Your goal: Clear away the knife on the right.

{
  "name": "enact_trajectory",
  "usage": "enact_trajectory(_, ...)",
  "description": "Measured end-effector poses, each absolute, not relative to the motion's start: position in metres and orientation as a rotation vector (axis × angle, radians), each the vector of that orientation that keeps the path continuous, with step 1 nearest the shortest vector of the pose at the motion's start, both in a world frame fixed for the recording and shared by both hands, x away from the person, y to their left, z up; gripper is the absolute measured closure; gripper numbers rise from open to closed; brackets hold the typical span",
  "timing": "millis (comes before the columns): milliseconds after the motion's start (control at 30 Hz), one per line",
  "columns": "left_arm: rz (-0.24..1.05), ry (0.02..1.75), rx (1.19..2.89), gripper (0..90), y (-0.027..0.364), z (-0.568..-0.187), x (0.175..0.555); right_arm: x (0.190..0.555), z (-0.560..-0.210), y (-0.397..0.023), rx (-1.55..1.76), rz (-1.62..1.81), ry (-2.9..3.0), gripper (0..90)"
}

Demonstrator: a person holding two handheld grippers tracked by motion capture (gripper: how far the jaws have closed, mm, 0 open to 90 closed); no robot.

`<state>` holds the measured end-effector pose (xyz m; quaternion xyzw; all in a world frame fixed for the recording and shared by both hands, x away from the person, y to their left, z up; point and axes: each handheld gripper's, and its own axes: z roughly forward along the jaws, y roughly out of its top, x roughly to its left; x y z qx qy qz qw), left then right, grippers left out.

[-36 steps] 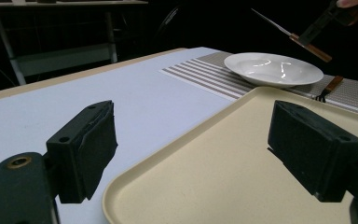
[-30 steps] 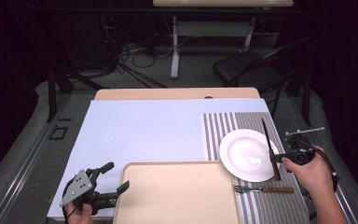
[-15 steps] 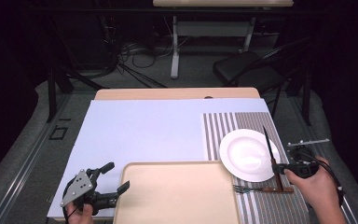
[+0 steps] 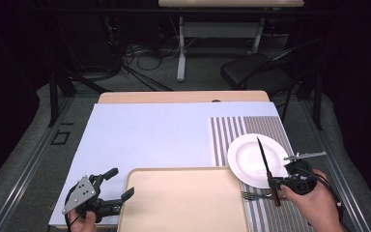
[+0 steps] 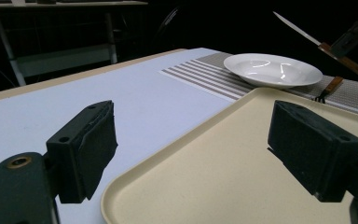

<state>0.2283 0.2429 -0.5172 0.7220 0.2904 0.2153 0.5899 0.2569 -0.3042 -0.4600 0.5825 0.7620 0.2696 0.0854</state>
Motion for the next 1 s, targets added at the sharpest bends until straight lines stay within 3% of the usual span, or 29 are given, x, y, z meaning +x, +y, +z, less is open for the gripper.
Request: enact_trajectory(1000,0.505,0.673,1.686,15.6,0.244,-0.517,0.228,0.226,-0.508,-0.209,1.658,0.795,2.531,77.1)
